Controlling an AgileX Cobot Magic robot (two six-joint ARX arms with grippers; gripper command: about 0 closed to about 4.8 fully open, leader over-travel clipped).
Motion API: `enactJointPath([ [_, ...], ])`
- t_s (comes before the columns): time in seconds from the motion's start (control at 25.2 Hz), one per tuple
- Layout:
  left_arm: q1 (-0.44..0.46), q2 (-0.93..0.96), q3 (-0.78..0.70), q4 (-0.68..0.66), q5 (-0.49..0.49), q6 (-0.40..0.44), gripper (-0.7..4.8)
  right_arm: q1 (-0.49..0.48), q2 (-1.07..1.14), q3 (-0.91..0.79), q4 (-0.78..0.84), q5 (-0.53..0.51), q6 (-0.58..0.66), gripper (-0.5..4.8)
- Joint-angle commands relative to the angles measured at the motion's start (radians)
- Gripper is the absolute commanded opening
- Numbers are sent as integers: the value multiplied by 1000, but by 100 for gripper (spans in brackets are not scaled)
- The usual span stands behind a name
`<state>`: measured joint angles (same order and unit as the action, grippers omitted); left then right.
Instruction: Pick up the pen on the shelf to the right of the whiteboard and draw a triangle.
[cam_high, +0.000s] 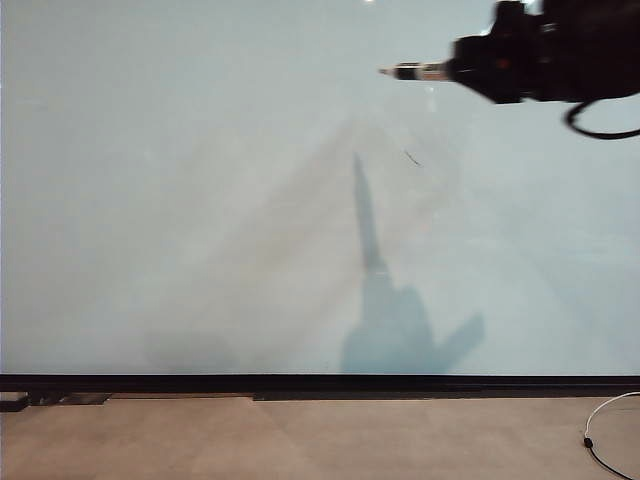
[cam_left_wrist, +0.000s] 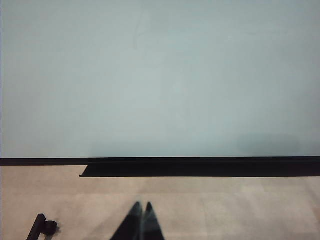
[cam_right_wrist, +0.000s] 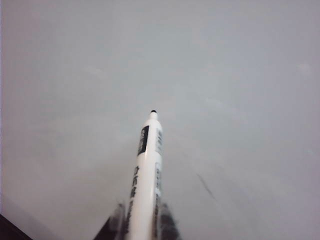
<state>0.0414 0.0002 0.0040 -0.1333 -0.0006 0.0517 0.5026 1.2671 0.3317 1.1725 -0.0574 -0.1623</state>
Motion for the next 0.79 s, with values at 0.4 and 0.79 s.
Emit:
enactJointPath([
  [0.4,0,0,3,7,4,0,-5,29,270,162,68,-25,1,-3],
  [0.79,0,0,3,7,4,0,-5,22,303,178,119,-23,-41,-3],
])
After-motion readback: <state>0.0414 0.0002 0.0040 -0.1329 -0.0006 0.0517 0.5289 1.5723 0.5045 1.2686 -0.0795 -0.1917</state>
